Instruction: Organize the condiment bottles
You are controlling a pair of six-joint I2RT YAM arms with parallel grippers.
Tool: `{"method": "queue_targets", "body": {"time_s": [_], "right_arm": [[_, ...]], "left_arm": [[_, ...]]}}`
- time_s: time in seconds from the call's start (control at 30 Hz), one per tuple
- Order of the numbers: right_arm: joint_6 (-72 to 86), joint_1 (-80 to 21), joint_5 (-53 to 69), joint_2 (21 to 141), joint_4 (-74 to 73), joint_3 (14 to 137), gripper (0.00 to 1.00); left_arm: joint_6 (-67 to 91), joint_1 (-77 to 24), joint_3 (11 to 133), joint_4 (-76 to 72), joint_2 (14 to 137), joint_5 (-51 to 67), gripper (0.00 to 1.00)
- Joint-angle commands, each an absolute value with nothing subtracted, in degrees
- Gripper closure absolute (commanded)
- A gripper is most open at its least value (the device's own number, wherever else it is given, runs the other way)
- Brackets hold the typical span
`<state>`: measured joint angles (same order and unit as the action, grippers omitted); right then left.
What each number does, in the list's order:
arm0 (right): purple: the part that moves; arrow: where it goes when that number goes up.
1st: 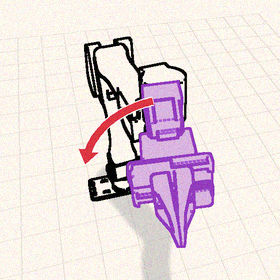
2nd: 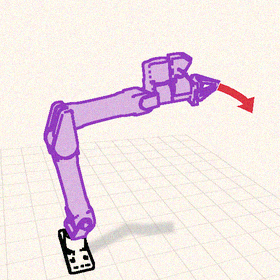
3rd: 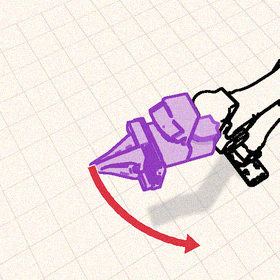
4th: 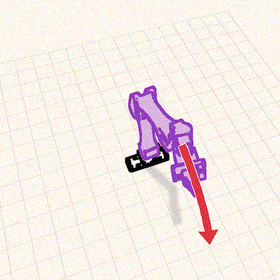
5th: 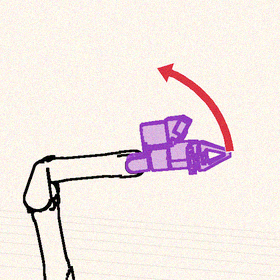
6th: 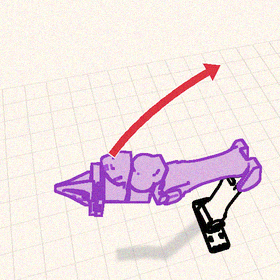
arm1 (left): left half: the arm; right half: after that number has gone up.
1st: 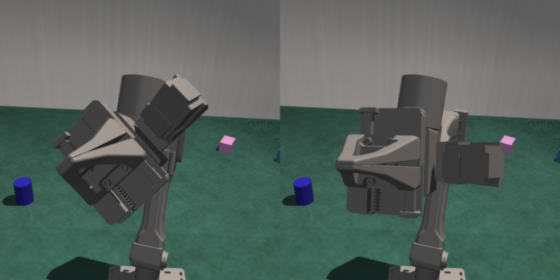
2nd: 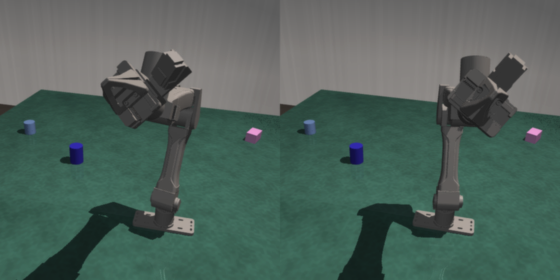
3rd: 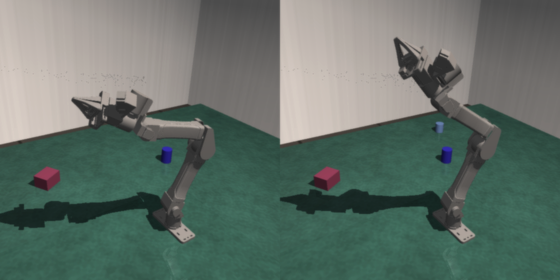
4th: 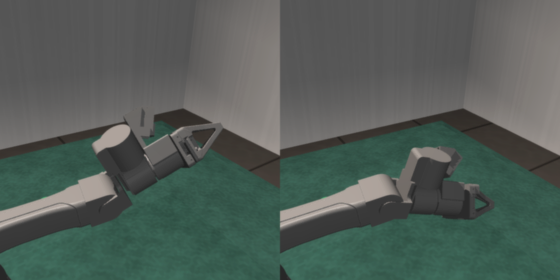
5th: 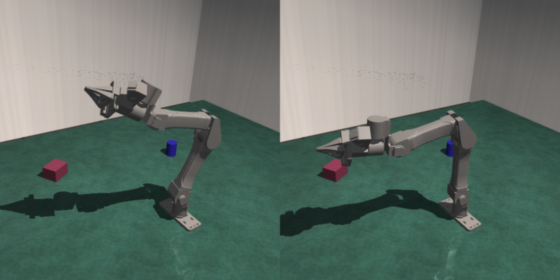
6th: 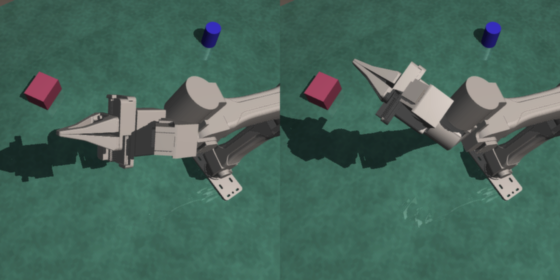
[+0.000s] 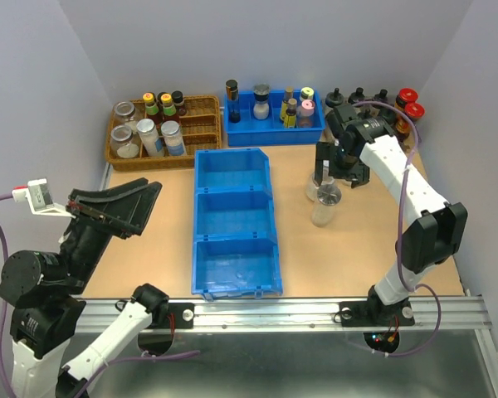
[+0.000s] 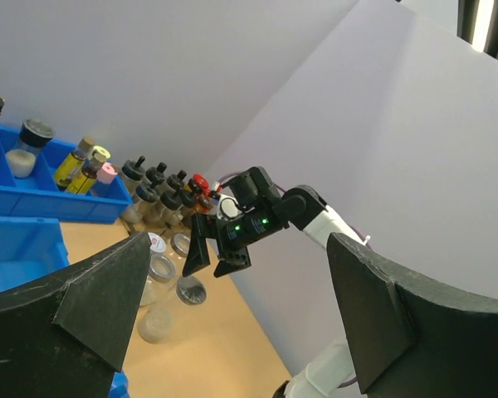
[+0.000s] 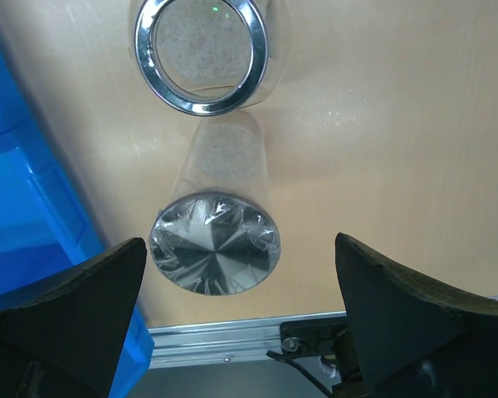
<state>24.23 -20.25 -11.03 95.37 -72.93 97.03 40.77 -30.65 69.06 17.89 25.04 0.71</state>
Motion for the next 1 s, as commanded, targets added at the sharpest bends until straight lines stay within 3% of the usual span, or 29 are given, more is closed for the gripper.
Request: {"method": "queue_targets", "body": {"time_s": [0.0,0.57,0.8,0.97], "right_arm": [[24.1,-20.6,-10.3,97.3,-73.0,100.1,0.0],[23.8,-20.8,-5.8,95.3,-70.8,87.8,0.0],[23.5,-20.8,-5.1,97.2,-70.8,90.3,0.01],[22.8,-20.8,-3.6,99.2,-70.6,91.1,0.16]], "left_arm": [[41.8,-30.8,68.8,18.7,23.9,-1.6,0.01],[44.1,-30.8,67.2,21.4,19.3,-3.9,0.01],[45.1,-30.8,65.8,20.2,19.2,-2.9,0.01],[45.4,-30.8,65.8,20.7,18.7,-3.3,0.01]]}}
